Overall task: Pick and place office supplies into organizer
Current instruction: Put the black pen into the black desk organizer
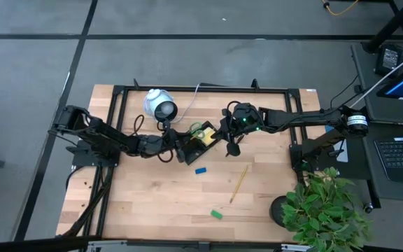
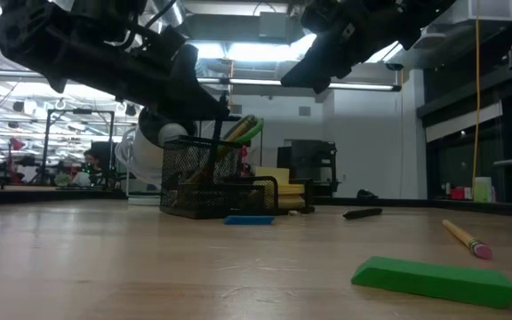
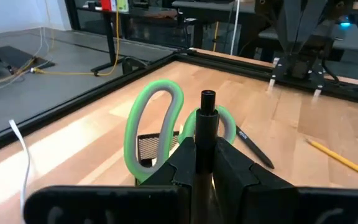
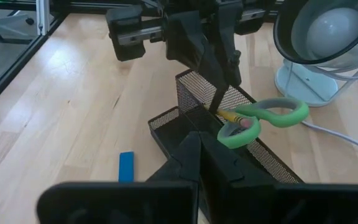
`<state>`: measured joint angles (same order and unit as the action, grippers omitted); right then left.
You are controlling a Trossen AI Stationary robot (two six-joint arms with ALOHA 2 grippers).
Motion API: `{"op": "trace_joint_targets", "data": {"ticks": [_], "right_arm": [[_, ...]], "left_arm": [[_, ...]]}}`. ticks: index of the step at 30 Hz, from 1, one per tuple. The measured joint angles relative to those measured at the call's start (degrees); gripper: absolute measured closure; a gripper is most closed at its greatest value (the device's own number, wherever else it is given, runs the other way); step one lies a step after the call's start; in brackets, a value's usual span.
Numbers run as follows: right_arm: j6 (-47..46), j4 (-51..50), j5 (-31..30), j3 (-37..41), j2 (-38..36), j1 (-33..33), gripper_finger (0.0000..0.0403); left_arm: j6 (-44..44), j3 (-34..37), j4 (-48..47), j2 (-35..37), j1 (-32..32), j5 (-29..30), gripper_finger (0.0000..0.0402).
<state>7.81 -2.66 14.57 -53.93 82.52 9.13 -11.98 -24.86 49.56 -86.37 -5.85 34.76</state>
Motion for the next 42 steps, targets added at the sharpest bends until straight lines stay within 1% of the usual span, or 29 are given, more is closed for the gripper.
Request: {"op": "trace_joint_targets", "data": {"ticks": [9, 15, 19, 24, 28, 32, 35, 38, 42], "right_arm": [[-0.04, 0.0, 0.01, 0.0, 0.0, 0.0, 0.0393], [-0.05, 0.0, 0.02, 0.0, 0.0, 0.0, 0.0394], [-0.17, -0.02, 0.04, 0.0, 0.0, 0.0, 0.0391], [-0.02, -0.74, 0.04, 0.0, 0.0, 0.0, 0.0393], [1.63, -3.8, 0.07, 0.0, 0.0, 0.0, 0.0389], [1.52, -7.73, 0.07, 0.0, 0.0, 0.0, 0.0387], [4.43, -12.39, 0.03, 0.0, 0.02, -0.35, 0.0387], [7.5, -16.35, 0.04, 0.0, 0.02, -0.89, 0.0387], [7.87, -19.26, -1.52, 0.0, 0.04, -1.76, 0.0386]], "left_arm": [[-0.97, 0.0, 0.03, -0.04, -0.02, -0.15, 0.03], [-0.97, 0.0, 0.02, -0.04, -0.02, -0.02, 0.0276], [-0.45, 0.0, 1.16, 0.29, -0.02, 0.01, 0.0271], [5.63, -0.04, 5.73, 1.66, -0.87, -0.33, 0.027], [9.41, -0.07, 5.99, 5.21, -2.53, -0.37, 0.027], [13.32, -0.07, 5.62, 9.02, -4.75, -0.26, 0.027], [14.77, -0.07, 4.76, 10.96, -6.05, -0.23, 0.027], [14.95, -0.05, 2.65, 12.19, -7.01, -0.21, 0.027], [14.83, -0.04, 0.74, 12.48, -7.93, -0.22, 0.027]]}}
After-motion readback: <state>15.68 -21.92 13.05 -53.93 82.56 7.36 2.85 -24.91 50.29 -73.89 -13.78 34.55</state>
